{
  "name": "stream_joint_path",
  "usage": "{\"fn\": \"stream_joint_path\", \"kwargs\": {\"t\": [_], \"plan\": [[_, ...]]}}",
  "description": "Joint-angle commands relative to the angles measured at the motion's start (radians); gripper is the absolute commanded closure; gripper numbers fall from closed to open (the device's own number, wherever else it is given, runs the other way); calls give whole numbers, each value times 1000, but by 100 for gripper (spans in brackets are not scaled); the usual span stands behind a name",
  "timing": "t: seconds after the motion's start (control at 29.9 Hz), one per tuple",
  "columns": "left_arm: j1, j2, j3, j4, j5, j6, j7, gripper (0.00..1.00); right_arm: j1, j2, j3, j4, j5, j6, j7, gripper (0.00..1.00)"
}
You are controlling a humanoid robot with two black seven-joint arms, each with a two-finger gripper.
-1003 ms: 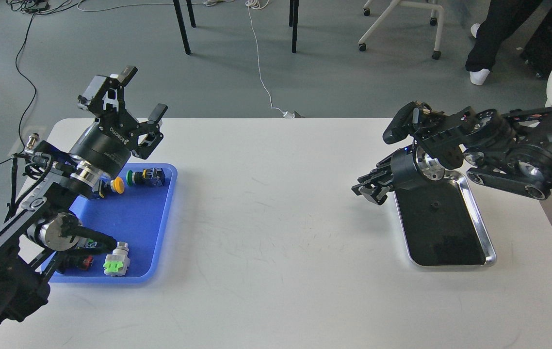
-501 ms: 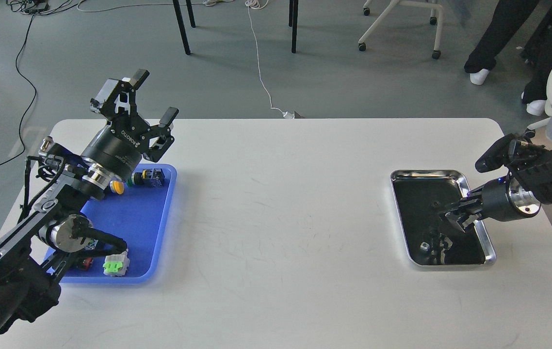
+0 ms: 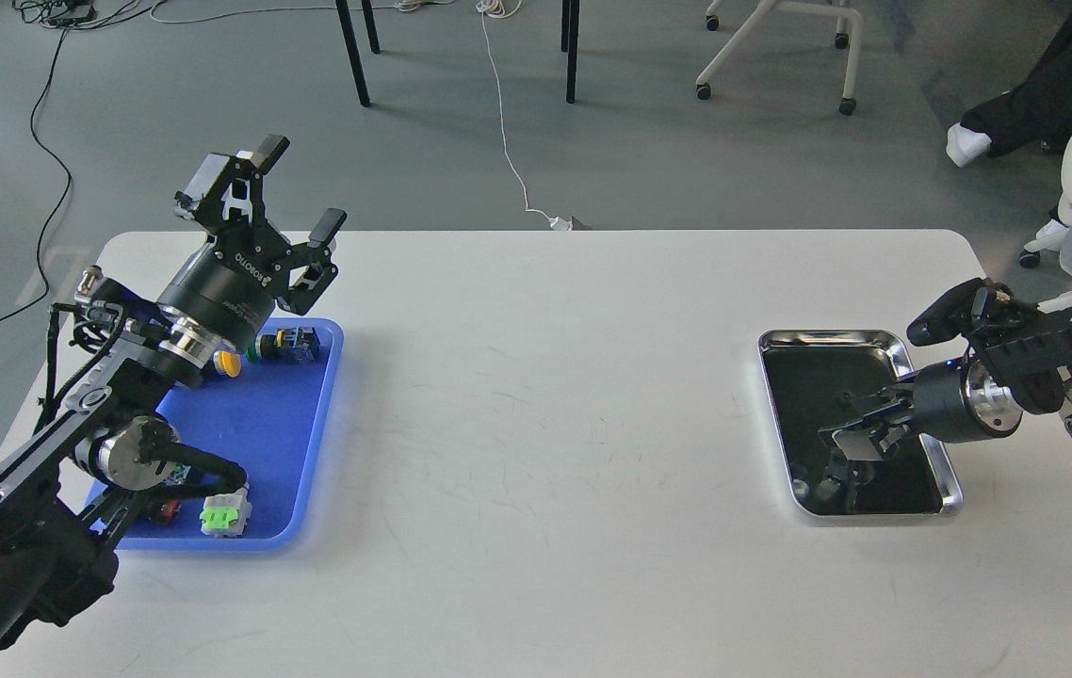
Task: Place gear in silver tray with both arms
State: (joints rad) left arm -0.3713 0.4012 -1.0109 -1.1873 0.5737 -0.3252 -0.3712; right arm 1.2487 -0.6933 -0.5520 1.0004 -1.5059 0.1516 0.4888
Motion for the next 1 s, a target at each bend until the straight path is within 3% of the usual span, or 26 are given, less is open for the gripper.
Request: {"fn": "stream_joint_path", "kwargs": {"t": [0.0, 0.27, 0.53, 0.8, 0.97], "plan": [[0, 1, 2, 0, 0, -2, 0, 2, -14, -6, 127, 0, 62, -1, 0, 1], [18, -7, 5, 0, 0, -2, -2, 2, -195, 0, 490, 3, 715, -1, 0, 1], [45, -53, 11, 0, 14, -3, -2, 2, -411, 99, 802, -5, 1248, -4, 0, 1], [64, -90, 11, 0, 57, -3, -2, 2, -544, 129, 989, 27, 1339, -3, 0, 1], [68, -96, 11, 2, 58, -2, -2, 2, -571, 130, 1014, 53, 1339, -3, 0, 1]]}}
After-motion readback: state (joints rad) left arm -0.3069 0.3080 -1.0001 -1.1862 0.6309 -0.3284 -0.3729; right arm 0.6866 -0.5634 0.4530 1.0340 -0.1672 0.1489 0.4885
